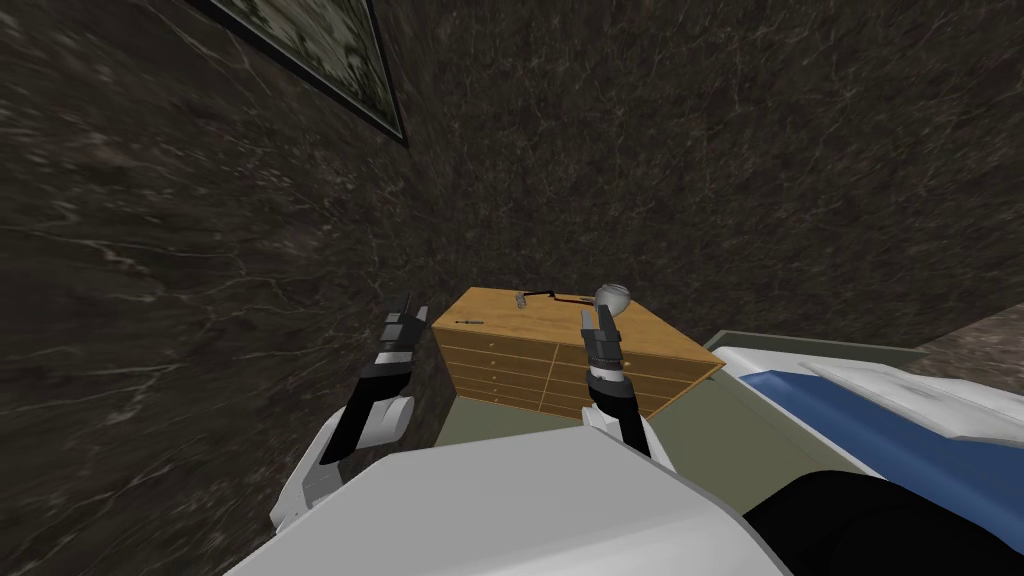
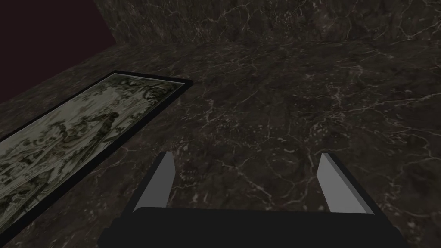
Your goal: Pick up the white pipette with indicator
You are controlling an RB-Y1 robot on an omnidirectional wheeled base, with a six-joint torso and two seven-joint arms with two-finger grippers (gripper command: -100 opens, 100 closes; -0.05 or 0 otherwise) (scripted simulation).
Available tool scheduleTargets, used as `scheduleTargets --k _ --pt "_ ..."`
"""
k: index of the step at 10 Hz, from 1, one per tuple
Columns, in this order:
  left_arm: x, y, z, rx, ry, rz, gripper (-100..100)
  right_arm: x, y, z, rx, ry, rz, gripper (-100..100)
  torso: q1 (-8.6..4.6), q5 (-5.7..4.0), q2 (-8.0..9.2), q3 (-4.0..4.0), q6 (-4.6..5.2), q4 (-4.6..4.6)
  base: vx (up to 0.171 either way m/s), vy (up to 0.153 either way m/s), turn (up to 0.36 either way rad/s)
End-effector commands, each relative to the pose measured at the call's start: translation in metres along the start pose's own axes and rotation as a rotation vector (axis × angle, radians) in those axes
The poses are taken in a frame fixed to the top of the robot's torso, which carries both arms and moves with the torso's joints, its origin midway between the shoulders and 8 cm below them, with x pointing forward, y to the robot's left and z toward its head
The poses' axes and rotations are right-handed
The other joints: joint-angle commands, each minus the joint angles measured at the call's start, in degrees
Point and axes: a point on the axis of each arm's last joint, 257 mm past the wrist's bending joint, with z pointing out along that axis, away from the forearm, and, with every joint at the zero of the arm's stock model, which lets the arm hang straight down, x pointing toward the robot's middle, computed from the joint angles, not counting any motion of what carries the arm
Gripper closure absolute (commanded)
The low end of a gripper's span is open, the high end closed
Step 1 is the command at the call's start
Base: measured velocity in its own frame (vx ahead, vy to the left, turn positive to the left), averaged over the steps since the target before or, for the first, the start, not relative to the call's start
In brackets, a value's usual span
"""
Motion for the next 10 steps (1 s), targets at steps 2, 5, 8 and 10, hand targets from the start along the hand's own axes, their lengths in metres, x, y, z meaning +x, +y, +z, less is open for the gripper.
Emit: scheduleTargets --k 2,5,8,10 --pt "0.003 0.018 0.013 -0.052 0.007 0.009 -100 0.0 0.0 0.0 0.0 0.0 0.0 0 0.02 0.0 -0.01 0.0 -0.01 0.0 -0.019 -0.028 -0.008" --pt "0.003 0.037 0.021 -0.115 0.006 0.016 -100 0.0 0.0 0.0 0.0 0.0 0.0 0 0.02 0.0 -0.03 -0.02 0.0 -0.01 -0.014 -0.027 -0.008" --pt "0.004 0.052 0.029 -0.167 0.006 0.023 -100 0.0 0.0 0.0 0.0 0.0 0.0 0 0.03 0.0 -0.04 -0.02 -0.01 -0.01 -0.012 -0.022 -0.007" --pt "0.004 0.068 0.036 -0.219 0.005 0.031 -100 0.0 0.0 0.0 0.0 0.0 0.0 0 0.05 0.01 -0.06 -0.03 0.0 -0.01 -0.01 -0.024 -0.012"
